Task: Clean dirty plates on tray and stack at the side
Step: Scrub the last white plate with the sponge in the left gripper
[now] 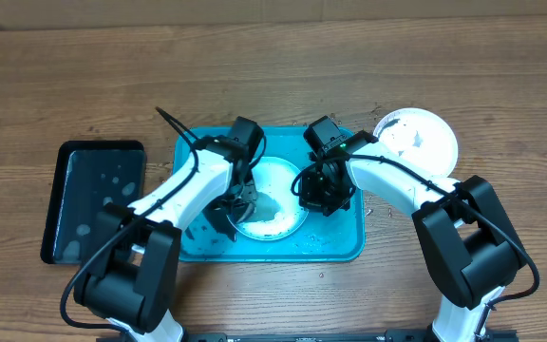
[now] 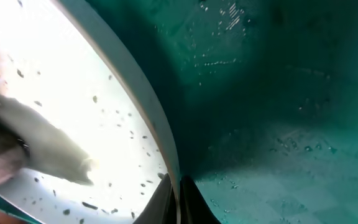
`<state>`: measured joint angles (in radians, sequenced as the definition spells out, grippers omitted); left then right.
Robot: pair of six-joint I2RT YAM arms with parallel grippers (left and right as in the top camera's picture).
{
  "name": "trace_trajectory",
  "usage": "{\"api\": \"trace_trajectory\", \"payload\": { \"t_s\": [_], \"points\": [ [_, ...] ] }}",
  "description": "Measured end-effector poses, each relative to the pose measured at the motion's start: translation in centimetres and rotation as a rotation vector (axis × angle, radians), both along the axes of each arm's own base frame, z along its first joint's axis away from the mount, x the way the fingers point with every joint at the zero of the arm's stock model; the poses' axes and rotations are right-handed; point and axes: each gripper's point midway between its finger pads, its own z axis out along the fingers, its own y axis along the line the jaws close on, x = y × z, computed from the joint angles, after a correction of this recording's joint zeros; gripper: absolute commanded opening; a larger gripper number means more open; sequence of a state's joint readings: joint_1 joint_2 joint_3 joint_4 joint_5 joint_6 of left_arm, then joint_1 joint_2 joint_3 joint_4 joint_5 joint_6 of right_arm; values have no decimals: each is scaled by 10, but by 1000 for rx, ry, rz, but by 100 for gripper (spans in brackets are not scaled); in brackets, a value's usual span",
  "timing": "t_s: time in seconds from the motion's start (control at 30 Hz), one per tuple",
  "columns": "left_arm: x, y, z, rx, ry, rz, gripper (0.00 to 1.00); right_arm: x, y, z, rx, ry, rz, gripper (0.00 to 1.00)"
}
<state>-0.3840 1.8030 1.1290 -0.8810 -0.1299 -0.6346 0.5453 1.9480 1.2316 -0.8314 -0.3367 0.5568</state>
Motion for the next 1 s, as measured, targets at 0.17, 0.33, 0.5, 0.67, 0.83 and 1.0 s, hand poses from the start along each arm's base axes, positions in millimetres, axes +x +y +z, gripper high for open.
{"api": "trace_trajectory", "payload": {
  "t_s": [0.17, 0.33, 0.5, 0.67, 0.83, 1.0],
  "points": [
    [14, 1, 21, -14, -10, -21, 4, -3, 1, 0, -1, 4, 16, 4],
    [46, -41, 47, -239, -92, -99, 4, -3, 0, 0, -3, 2, 25, 4],
    [40, -76, 50, -388, -75, -131, 4, -4, 1, 0, 1, 2, 27, 4],
    [20, -98, 29, -427, 1, -140, 4, -3, 2, 0, 6, 1, 30, 4],
    [4, -93, -2, -373, 95, -121, 4, -4, 1, 0, 5, 4, 30, 4],
    [0, -62, -7, -224, 113, -82, 4, -4, 1, 0, 6, 6, 33, 4]
  ]
}}
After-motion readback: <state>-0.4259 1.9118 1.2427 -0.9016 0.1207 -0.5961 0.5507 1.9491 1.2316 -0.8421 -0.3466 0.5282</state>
